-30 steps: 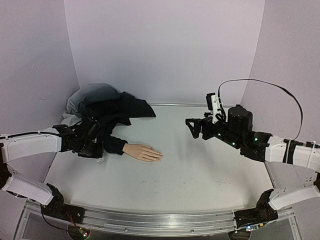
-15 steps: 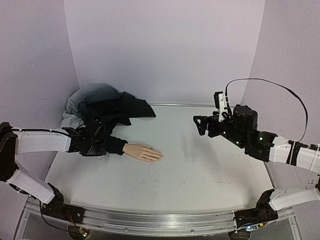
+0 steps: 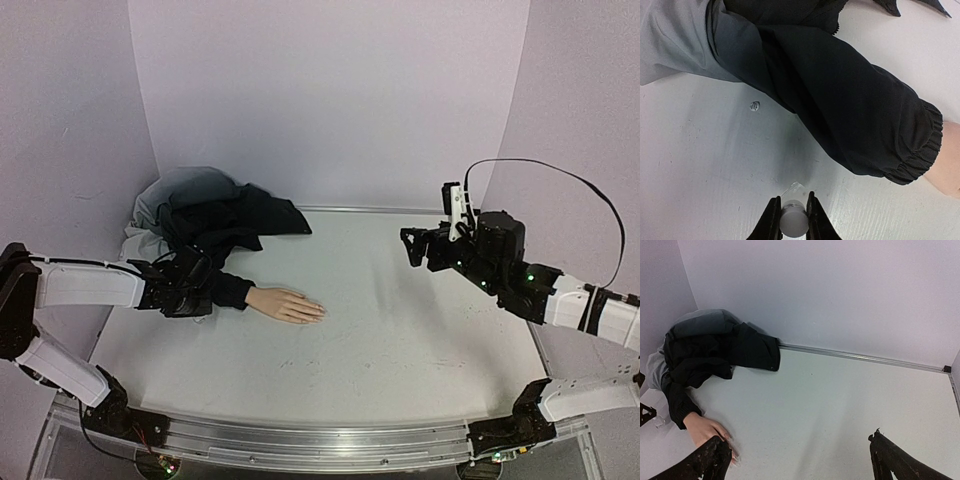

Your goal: Paint the nails

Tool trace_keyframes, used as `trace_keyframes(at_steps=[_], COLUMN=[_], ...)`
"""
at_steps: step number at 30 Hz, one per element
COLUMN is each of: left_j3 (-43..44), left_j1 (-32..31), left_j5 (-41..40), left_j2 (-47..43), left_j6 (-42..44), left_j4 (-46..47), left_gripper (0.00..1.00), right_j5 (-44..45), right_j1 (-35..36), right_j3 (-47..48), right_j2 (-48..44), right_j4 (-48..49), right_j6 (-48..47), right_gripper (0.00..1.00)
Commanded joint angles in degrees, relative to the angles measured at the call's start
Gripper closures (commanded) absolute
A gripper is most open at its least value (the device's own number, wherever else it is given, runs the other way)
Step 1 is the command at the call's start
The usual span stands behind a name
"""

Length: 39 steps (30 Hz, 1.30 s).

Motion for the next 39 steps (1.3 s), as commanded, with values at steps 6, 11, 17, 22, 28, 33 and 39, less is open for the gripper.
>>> trace_keyframes(at_steps=[6, 11, 17, 22, 28, 33, 39], left_j3=[0.0, 2.0, 8.7, 15.5, 18.9, 20.3, 21.2], left_j1=[0.5, 1.7, 5.2, 11.4, 24.6, 26.0, 26.0], left_j5=[-1.3, -0.7, 2.1, 8.2, 20.5, 23.2, 25.0], left_j2=[-2.2, -5.6, -14.5, -19.8, -25.0, -29.7, -32.1], left_j6=[0.5, 2.1, 9.2, 16.0, 16.6, 19.3, 21.4], left_j4=[1.4, -1.1, -3.1, -2.2, -0.4, 0.8, 0.6], left_gripper=[0.71, 0.60, 0.29, 0.09, 0.04, 0.02, 0.01], right_j5=[0.9, 1.2, 6.3, 4.9, -1.5, -2.1, -2.5], right_j1=[-2.0, -3.5, -7.3, -14.1, -23.2, -23.4, -23.3], right_j3=[-0.5, -0.4, 1.5, 2.8, 4.3, 5.7, 5.4], right_j2=[-1.8, -1.9, -2.2, -4.3, -7.8, -11.7, -15.0], right_j4=[0.7, -0.4, -6.1, -10.0, -13.0, -13.8, -11.9], right_j6=[0.8, 1.2, 3.0, 4.5, 4.4, 0.3, -0.5], right_gripper=[0.02, 0.02, 0.02, 0.02, 0.02, 0.02, 0.02])
